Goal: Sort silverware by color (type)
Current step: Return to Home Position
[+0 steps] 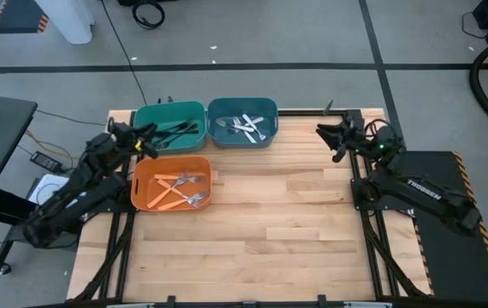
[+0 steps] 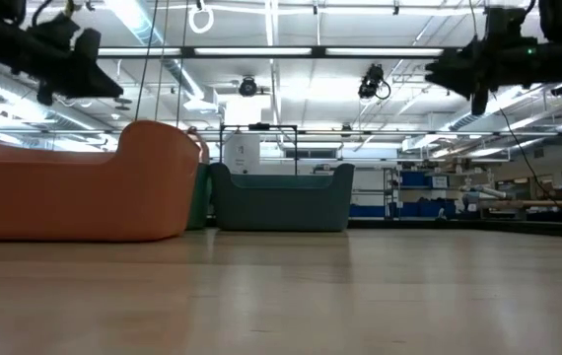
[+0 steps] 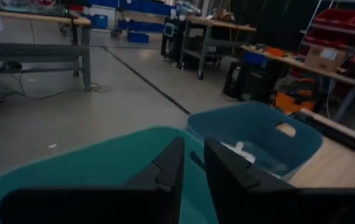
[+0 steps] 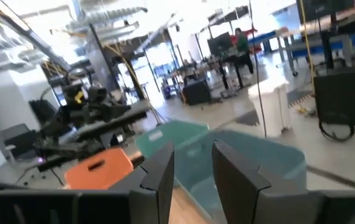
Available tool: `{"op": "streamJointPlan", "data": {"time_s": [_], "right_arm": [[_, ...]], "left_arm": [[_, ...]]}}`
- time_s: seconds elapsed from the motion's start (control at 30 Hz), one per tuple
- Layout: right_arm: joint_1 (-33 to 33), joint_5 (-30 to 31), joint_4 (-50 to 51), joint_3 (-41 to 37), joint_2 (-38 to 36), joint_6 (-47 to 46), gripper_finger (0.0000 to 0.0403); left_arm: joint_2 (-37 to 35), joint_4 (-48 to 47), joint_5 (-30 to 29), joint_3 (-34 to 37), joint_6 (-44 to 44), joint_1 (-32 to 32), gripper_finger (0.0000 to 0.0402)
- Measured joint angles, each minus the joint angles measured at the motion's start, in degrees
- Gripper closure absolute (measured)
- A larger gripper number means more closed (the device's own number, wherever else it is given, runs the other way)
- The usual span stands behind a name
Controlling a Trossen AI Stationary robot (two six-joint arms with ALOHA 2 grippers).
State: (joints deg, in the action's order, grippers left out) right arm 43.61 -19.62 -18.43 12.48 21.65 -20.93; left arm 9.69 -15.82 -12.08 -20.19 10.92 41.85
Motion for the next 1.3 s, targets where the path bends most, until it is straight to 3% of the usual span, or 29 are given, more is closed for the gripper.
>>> {"op": "streamJointPlan", "data": {"time_s": [0.33, 0.7, 1.07, 1.3], "right_arm": [[-0.2, 0.0, 0.1, -5.9, 0.1, 0.0, 0.0288], [-0.1, 0.4, 0.1, -11.0, 0.1, -1.4, 0.0288], [-0.1, 0.3, -0.8, -11.8, 0.1, -10.1, 0.0288], [-0.1, 0.3, -0.8, -11.8, 0.1, -10.4, 0.0288]], "left_arm": [[0.0, 3.6, 4.5, 8.0, -4.4, 0.0, 0.0353], [0.0, 9.2, 5.1, 14.9, -3.8, 0.0, 0.0354], [0.0, 6.5, 6.0, 15.9, 0.3, 0.0, 0.0354], [0.0, 7.4, 6.0, 16.0, 1.5, 0.0, 0.0354]]}}
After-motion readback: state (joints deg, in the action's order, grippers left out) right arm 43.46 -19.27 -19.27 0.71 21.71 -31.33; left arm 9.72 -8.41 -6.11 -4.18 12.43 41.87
